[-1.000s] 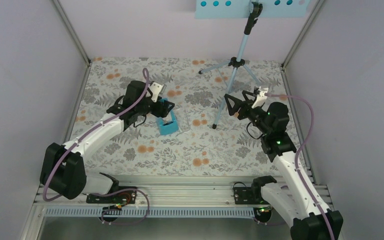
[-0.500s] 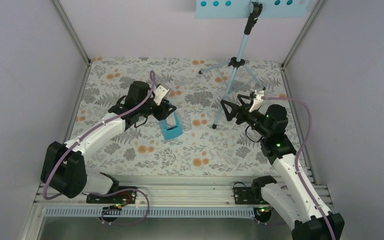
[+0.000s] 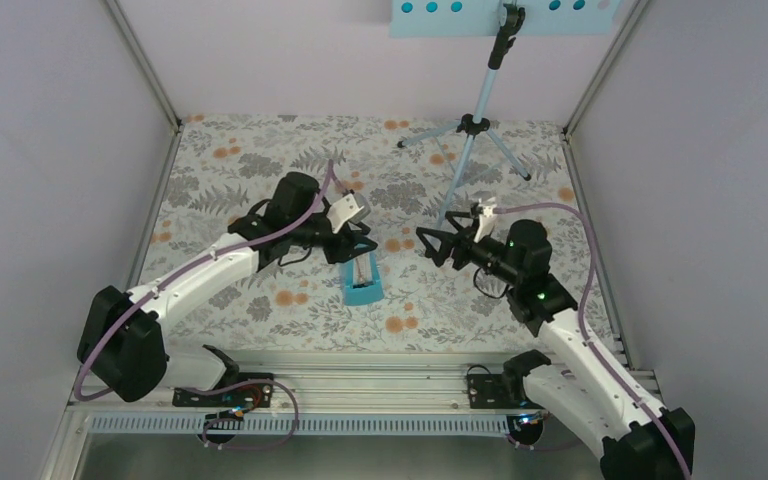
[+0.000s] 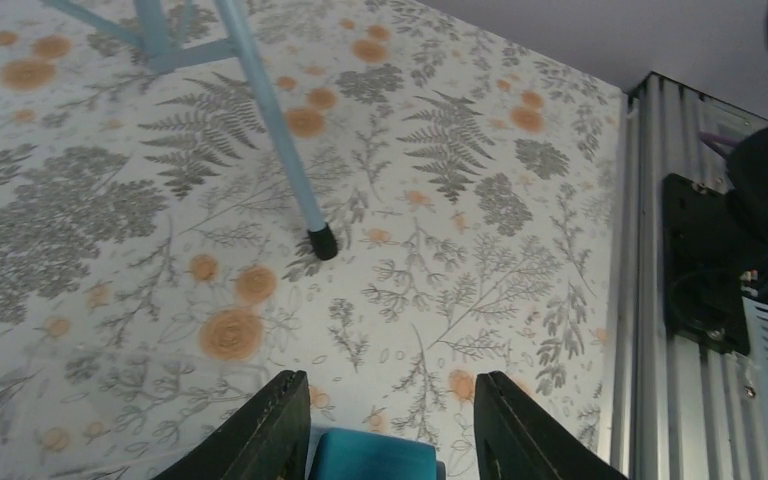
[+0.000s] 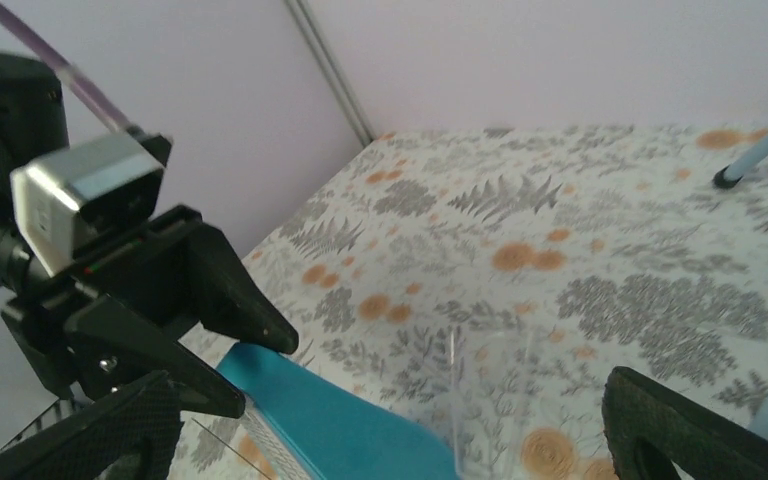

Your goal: Pack up the instrument practice props

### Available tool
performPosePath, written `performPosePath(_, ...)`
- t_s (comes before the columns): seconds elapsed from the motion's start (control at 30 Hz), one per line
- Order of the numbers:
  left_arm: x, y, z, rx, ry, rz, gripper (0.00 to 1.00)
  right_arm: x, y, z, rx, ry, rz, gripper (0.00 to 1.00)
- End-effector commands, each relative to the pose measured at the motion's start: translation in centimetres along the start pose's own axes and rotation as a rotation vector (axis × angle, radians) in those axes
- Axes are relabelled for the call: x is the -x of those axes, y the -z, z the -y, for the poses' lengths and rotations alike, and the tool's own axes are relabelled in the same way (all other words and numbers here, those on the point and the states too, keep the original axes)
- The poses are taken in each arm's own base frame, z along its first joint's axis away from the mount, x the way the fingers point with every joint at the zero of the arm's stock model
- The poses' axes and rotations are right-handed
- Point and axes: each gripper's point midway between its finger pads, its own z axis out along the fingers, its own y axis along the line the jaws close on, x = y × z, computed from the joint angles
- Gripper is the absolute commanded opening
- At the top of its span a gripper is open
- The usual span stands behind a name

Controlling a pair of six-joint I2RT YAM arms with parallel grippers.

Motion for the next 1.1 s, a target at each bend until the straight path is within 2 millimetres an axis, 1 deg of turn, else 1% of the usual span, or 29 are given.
performPosePath(0.0,1.8,0.9,0.9,-0.003,-0.063,0.047,0.50,-2.0,-0.5,-1.4,0.069,-0.022,-0.025,1.00)
performPosePath(0.1,3.0,2.2,0.1,0.092,-0.082,0.104,0.69,-3.8,-0.9,-2.2,0.113,-0.046,-0.054,1.00)
performPosePath(0.13,3.6,3.2,0.0,0.132,-0.093,0.137,0.73,-4.7,-1.0,-2.6,0.136,-0.045,-0.071,1.00)
performPosePath(0.17,4.0,4.0,-0.5,0.181,-0.094,0.165,0.77,-5.5,-1.0,-3.3,0.168,-0.034,-0.088,1.00)
performPosePath(0.23,4.6,5.9,-2.0,0.276,-0.071,0.211,0.85,-7.1,-0.9,-5.6,0.257,0.025,-0.117,0.97)
performPosePath(0.27,4.9,6.9,-2.6,0.309,-0.057,0.237,0.89,-7.7,-0.8,-6.3,0.275,0.048,-0.121,0.98)
performPosePath(0.3,5.0,7.8,-3.2,0.338,-0.046,0.258,0.94,-8.0,-0.9,-6.4,0.267,0.061,-0.115,0.98)
performPosePath(0.33,5.3,8.6,-3.9,0.369,-0.034,0.280,0.97,-8.6,-1.2,-6.7,0.260,0.086,-0.115,1.00)
performPosePath(0.37,5.5,9.3,-4.5,0.391,-0.021,0.296,1.00,-9.2,-1.5,-6.6,0.245,0.102,-0.115,1.00)
performPosePath(0.43,5.6,10.1,-5.6,0.433,0.004,0.309,1.00,-10.2,-2.2,-6.7,0.238,0.127,-0.125,1.00)
performPosePath(0.5,5.4,10.3,-6.2,0.467,0.018,0.305,1.00,-11.1,-3.1,-6.4,0.237,0.131,-0.139,0.98)
performPosePath(0.57,5.1,10.4,-6.6,0.486,0.029,0.300,1.00,-12.0,-4.0,-6.0,0.230,0.113,-0.157,0.97)
performPosePath(0.7,5.0,10.6,-6.9,0.513,0.035,0.303,1.00,-13.8,-4.9,-6.5,0.273,0.077,-0.205,0.95)
performPosePath(0.83,4.9,10.7,-7.3,0.532,0.043,0.301,1.00,-15.7,-5.6,-6.6,0.260,0.065,-0.244,0.96)
performPosePath(0.9,4.9,10.7,-7.3,0.536,0.045,0.300,1.00,-16.5,-5.9,-6.4,0.238,0.053,-0.258,1.00)
performPosePath(1.0,4.8,10.9,-7.5,0.550,0.047,0.298,1.00,-17.1,-6.6,-5.1,0.099,0.025,-0.241,1.00)
performPosePath(1.03,4.9,11.0,-7.6,0.557,0.048,0.300,1.00,-17.2,-6.7,-4.8,0.064,0.004,-0.231,1.00)
performPosePath(1.07,4.9,11.2,-7.6,0.562,0.045,0.305,1.00,-17.9,-6.9,-4.9,0.047,-0.022,-0.233,1.00)
